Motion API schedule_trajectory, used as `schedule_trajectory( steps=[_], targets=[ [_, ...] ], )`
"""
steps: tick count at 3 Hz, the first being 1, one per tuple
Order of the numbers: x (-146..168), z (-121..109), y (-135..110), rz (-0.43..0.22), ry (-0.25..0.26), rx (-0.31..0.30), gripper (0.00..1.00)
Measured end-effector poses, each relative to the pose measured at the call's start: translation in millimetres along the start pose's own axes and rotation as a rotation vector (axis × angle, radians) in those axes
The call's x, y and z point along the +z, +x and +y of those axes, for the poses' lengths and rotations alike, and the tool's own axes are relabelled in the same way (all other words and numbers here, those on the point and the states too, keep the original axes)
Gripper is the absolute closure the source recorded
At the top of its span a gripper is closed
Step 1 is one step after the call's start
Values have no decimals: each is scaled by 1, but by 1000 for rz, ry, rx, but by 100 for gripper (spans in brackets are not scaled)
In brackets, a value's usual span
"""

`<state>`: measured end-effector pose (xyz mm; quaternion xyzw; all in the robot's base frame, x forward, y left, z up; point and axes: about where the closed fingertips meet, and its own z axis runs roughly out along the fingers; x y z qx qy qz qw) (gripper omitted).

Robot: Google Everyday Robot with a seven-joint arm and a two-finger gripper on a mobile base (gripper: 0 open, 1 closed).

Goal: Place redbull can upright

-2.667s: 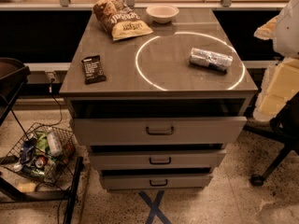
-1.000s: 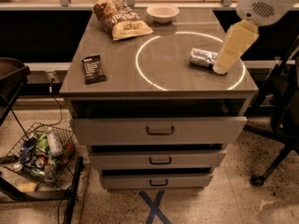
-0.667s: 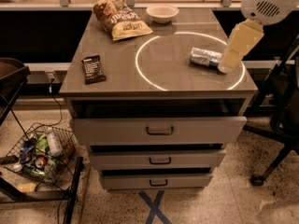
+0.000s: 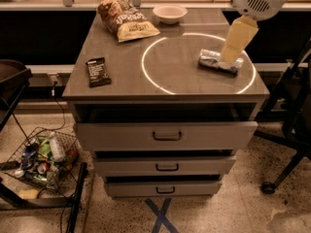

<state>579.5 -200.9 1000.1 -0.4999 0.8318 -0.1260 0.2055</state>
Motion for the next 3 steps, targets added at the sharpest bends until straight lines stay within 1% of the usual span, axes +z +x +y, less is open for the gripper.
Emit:
schedule_trajectory(
  steps=[1,2,3],
  targets=[
    [25,-22,-18,32,-6,-21,0],
    [52,-37,-37,40,-25,-55,0],
    [77,-42,-48,52,-58,-76,0]
  ],
)
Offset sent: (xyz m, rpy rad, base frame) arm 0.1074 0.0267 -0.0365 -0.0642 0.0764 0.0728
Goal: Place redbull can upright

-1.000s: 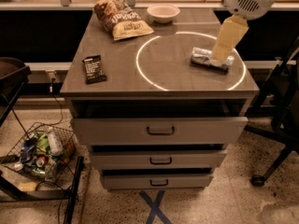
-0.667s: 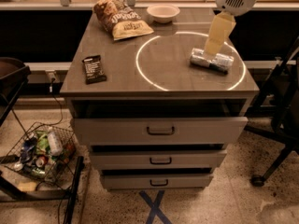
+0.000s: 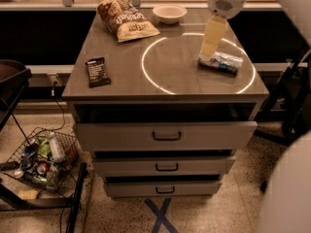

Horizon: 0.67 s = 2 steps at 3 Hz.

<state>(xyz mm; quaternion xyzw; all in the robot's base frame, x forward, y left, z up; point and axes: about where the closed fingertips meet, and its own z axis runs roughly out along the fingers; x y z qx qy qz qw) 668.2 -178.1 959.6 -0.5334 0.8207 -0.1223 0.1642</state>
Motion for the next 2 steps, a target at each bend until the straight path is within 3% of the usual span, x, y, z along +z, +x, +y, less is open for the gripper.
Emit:
schedule_trajectory(
  steps=[2],
  targets=[
    [53,4,5,59,-81,24,0]
  ],
)
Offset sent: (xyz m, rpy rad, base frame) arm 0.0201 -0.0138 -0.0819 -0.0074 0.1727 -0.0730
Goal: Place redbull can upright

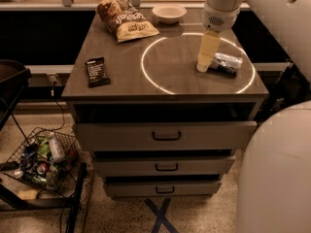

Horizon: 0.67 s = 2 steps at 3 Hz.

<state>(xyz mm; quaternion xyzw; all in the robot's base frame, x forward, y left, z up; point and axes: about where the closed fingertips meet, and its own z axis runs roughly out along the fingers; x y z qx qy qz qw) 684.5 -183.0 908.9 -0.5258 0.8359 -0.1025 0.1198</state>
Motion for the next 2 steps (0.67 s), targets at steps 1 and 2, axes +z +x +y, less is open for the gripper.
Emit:
schedule_trajectory(
  steps=[1,2],
  targets=[
    [32,-10,11,9,-36,41,0],
    [46,-19,19,13,-45,60,0]
  ],
)
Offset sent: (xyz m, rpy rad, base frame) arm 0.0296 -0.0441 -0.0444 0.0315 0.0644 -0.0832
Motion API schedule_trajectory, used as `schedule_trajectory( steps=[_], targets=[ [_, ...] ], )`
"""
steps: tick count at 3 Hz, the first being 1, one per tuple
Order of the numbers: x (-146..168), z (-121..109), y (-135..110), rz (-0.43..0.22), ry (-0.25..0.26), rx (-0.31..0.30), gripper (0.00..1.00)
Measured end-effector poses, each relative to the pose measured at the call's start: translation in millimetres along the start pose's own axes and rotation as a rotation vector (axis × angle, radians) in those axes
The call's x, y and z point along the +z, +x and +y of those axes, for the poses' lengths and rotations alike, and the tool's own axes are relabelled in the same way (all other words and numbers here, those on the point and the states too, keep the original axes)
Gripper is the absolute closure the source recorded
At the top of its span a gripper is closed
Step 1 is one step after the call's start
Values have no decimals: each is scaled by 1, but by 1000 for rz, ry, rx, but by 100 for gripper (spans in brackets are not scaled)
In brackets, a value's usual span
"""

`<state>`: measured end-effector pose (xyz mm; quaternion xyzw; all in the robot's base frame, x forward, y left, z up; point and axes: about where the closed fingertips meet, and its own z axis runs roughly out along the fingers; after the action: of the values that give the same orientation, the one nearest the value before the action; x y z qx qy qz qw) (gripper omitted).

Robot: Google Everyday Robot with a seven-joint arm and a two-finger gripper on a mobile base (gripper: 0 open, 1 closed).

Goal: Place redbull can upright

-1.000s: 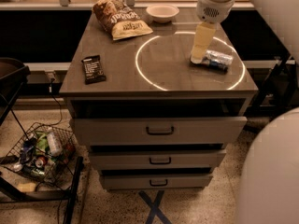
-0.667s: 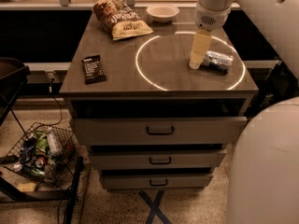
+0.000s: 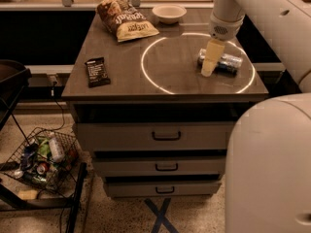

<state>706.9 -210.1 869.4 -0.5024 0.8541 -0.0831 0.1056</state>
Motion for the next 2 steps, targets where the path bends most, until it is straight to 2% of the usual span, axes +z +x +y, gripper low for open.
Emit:
schedule_trajectory(
  steps=[1,2],
  targets=[
    [12,-5,3,5,-15,6,0],
    [23,-7,4,12,-32,10,18]
  ],
)
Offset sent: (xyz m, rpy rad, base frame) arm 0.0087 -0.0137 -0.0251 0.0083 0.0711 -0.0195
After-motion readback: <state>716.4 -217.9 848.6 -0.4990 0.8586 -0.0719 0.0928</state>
